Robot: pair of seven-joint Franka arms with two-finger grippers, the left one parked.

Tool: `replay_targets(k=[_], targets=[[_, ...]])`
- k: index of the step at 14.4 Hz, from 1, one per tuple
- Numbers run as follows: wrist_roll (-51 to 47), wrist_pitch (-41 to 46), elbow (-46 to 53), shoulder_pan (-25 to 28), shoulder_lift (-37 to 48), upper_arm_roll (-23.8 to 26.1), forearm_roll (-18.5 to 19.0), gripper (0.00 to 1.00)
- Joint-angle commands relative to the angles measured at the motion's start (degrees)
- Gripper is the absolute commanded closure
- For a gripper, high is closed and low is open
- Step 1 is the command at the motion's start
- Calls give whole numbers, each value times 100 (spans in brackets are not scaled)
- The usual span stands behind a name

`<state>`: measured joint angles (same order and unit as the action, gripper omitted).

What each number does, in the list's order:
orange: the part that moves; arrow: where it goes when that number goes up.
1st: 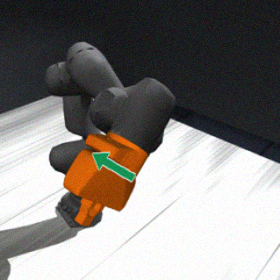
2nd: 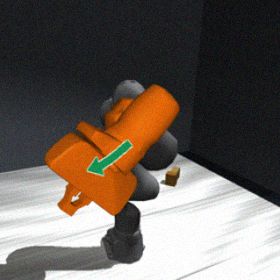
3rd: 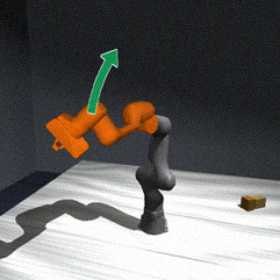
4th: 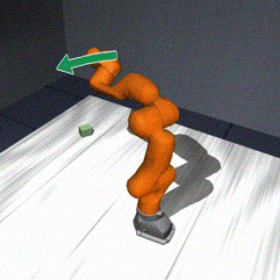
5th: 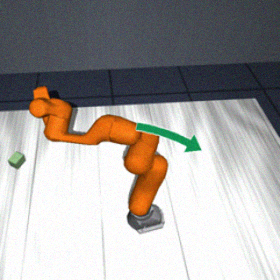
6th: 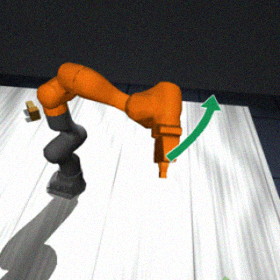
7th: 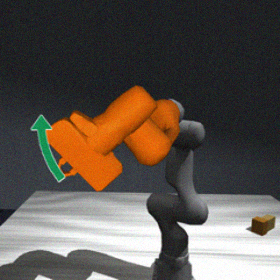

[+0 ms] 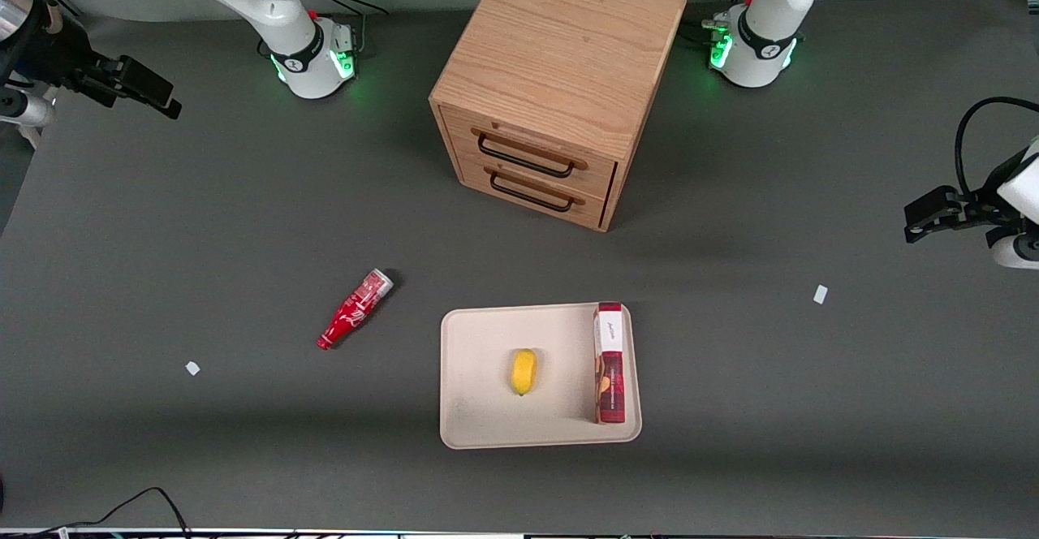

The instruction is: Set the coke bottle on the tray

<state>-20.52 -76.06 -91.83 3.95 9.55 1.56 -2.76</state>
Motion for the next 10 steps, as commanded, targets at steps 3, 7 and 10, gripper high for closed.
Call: replay_targets(k=[3,7,10], targets=[[31,179,165,9,-50,-33,-32,0],[119,223,69,44,-41,11,-23,0],[128,487,86,53,-67,11,-101,0]])
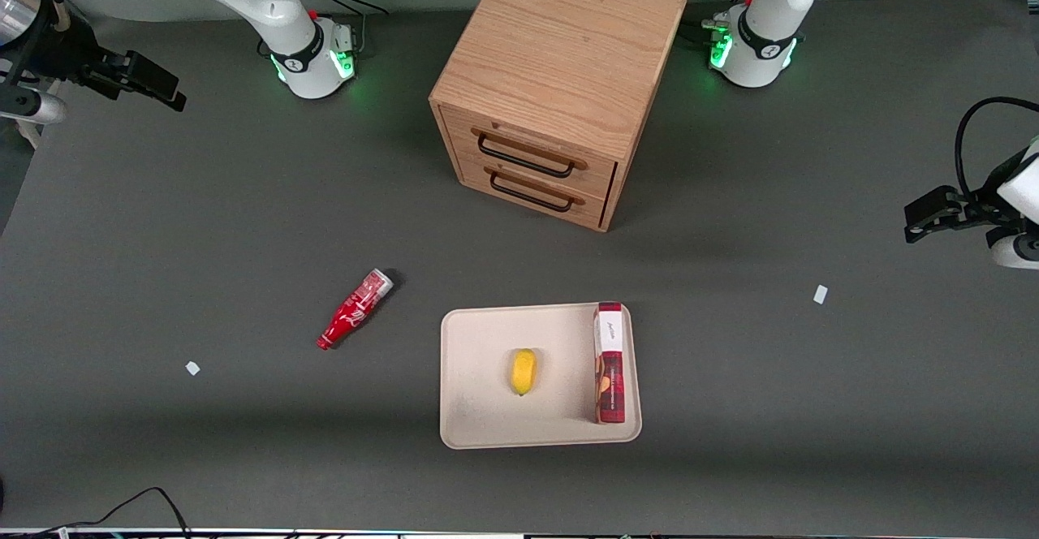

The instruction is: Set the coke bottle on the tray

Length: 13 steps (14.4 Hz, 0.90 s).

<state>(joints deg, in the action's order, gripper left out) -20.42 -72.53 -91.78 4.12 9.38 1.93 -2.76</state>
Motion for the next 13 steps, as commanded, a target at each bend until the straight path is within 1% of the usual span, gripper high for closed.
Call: replay_targets(k=[1,4,5,7,8,9,10,11,13], targets=[[117,90,125,36,-59,-43,-119,0],[21,-112,160,45,-50,-26,-137,0],[-23,-252,169,54,-68,9,-215,0],[-565,-559,204,97,-330,18,-557,0],[-864,-735,222,124,-514,27,-628,0],[-1206,-910,213,220,-708,123,-629,0],[-1567,-1112,170,212,-936,315,-629,0],[-1901,-1323,91,212,-1190,395,-629,0],[-2341,-1797,-128,221,-1656,405,-629,0]])
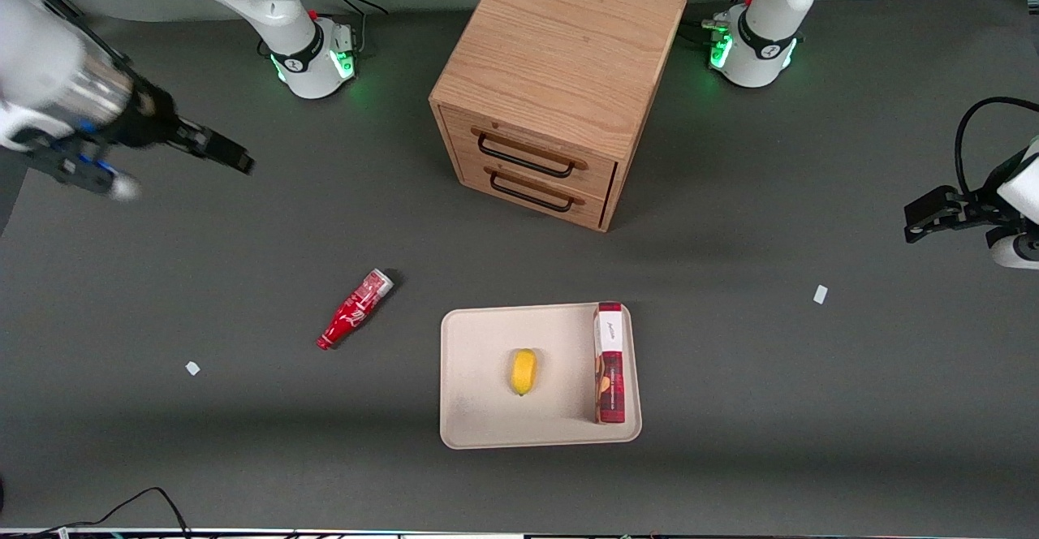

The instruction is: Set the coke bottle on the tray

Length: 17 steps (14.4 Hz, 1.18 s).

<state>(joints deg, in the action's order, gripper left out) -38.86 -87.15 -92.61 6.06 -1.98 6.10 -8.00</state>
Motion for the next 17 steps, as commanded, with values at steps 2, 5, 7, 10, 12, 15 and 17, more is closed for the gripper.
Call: replay_targets(k=[2,5,7,10,12,15,17], targets=[[-1103,-862,-335,35,-1038,83,-96,0],[-1439,-1821,-863,62,-1636,119,8,0],[-1457,-2330,-978,44,-2068,119,115,0],[-1659,-3105,-1101,62,-2464,119,263,0],[-1668,-3500,-1163,62,-2640,119,282,0],[-1668,-3975,-1207,62,-2895,119,370,0],[-1668,-4265,-1294,62,-3009,119,404,0]])
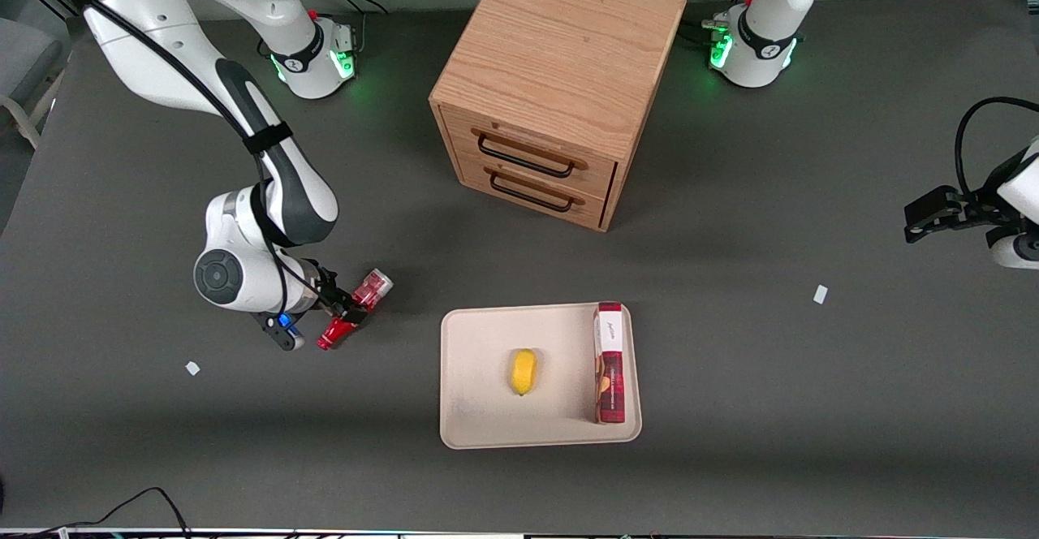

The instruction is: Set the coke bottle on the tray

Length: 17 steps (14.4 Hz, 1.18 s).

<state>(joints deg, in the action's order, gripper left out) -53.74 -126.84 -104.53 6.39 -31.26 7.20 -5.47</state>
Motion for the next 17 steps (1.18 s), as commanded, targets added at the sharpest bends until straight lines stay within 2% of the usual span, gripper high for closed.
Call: replay_targets(k=[1,4,5,6,7,8,13,17], targets=[[-181,-454,-172,29,-117,9,187,0],[-181,-763,-313,29,-196,18,196,0],[-172,-772,-322,29,-188,9,213,23],[-163,-833,-357,29,-188,18,239,64],[-163,-894,-366,29,-196,18,240,96],[-154,-912,-366,47,-197,18,257,100],[56,-755,-243,179,145,18,257,100],[758,481,28,126,1049,9,249,100]])
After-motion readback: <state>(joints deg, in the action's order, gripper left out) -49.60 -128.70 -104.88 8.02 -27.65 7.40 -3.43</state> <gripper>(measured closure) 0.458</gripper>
